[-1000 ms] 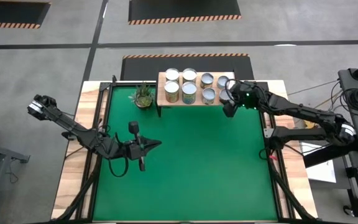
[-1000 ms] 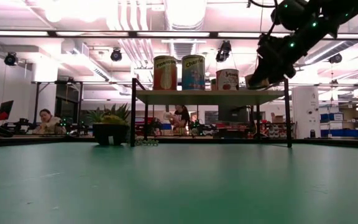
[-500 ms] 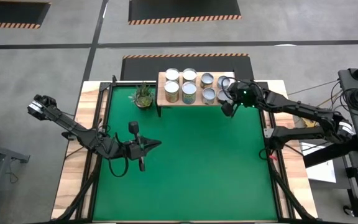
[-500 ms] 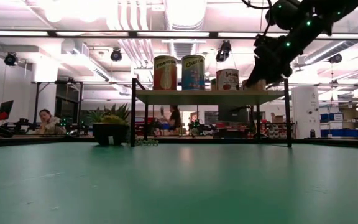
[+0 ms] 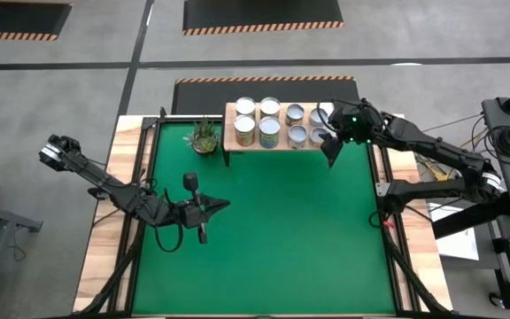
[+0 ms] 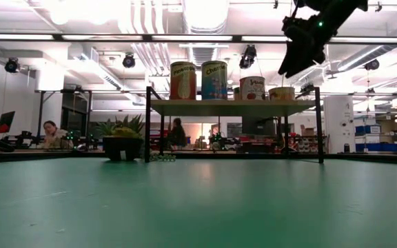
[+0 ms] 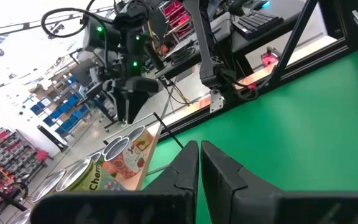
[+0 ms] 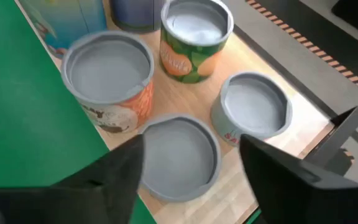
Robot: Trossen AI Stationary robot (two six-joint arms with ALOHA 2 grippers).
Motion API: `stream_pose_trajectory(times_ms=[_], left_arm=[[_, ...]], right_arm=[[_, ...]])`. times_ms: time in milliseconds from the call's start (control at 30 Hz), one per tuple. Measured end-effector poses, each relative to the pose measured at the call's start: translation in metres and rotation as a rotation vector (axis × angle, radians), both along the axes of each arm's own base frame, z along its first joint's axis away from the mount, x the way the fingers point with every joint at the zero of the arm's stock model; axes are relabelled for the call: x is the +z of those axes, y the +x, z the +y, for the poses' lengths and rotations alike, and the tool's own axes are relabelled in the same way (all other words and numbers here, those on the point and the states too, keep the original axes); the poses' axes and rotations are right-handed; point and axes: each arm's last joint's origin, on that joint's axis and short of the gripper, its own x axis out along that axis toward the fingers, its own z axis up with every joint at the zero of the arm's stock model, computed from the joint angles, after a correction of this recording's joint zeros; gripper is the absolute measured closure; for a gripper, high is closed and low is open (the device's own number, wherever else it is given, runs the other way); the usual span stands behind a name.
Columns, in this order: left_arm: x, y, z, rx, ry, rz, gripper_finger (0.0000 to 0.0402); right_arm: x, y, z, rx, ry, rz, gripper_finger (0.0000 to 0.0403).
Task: Pick and place cans onto a shelf
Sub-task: Put the canned mushrooms on the shelf, then adjust the canned tuna on the shelf
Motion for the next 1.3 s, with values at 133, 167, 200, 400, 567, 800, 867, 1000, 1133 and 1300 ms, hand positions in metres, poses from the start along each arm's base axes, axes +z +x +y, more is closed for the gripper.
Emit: stream_pose_trajectory(times_ms=[133,167,200,400,567,800,867,1000,1133,1300], left_arm=[[0.000,0.000,0.000,0.000,0.003,0.001,0.0402],[0.000,0.000,0.000,0.000,0.003,0.000,0.0402],[0.000,0.000,0.000,0.000,0.003,0.001,0.0402],[0.000,0.000,0.000,0.000,0.003,0.000,0.0402],[0.000,0.000,0.000,0.000,0.003,0.000,0.0402],[0.000,0.000,0.000,0.000,0.003,0.000,0.0402],[0.000,0.000,0.000,0.000,0.003,0.000,0.0402],[0.000,0.000,0.000,0.000,0.005,0.001,0.0402],[0.000,0.000,0.000,-0.001,0.007,0.001,0.0402],[0.000,0.000,0.000,-0.001,0.007,0.001,0.0402]], right_arm=[[0.000,0.005,-0.003,0.010,-0.003,0.017,0.0225],[-0.002,0.007,-0.004,0.013,0.001,0.030,0.0248],[-0.005,0.009,-0.006,0.017,0.005,0.044,0.0272],[-0.026,0.024,-0.015,0.046,0.034,0.143,0.0384],[-0.034,0.031,-0.020,0.049,0.044,0.173,0.0390],[-0.029,0.025,-0.016,0.056,0.046,0.182,0.0390],[-0.025,0.022,-0.014,0.058,0.055,0.194,0.0390],[-0.020,0.021,-0.013,0.058,0.054,0.192,0.0390],[-0.014,0.021,-0.013,0.062,0.037,0.177,0.0390],[-0.001,0.023,-0.014,0.066,0.009,0.145,0.0390]])
